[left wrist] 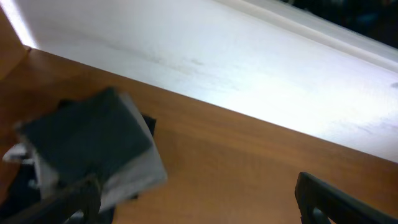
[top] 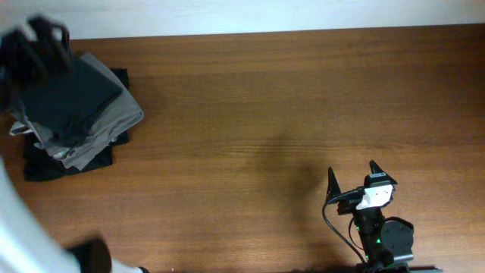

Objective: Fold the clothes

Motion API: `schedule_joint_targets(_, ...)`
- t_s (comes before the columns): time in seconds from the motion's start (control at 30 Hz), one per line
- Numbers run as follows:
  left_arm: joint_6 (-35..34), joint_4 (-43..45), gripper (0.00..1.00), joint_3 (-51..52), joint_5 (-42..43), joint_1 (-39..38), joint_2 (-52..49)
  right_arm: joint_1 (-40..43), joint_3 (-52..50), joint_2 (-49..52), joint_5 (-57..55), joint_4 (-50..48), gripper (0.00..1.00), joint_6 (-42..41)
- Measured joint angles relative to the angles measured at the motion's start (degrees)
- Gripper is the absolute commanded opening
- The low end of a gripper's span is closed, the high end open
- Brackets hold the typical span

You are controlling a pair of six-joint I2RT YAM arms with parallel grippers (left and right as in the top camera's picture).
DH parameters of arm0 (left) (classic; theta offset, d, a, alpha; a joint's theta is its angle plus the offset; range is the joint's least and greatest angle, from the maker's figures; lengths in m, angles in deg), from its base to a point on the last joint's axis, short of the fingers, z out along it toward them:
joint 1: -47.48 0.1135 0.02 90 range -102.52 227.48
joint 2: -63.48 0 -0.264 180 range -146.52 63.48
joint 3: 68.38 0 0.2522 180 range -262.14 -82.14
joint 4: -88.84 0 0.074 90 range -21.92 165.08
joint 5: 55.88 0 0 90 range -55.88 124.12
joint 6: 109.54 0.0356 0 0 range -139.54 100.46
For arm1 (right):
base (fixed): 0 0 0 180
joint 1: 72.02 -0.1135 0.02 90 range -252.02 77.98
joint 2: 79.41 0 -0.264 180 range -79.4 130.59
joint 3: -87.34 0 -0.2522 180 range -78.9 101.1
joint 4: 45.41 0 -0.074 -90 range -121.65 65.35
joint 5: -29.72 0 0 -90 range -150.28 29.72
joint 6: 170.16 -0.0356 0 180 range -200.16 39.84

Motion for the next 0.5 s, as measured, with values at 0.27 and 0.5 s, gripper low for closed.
schedule_joint_targets(0.27, 0.0, 5.88, 0.99, 34.34, -2.03, 0.0, 24.15, 0.04, 0.0, 0.0, -0.09, 0.02, 0.99, 0.11)
schedule_joint_targets(0.5, -3.69, 26.21, 0.99, 69.44, -2.29, 0.0, 43.54, 0.09, 0.0, 0.0, -0.15, 0.04, 0.99, 0.11)
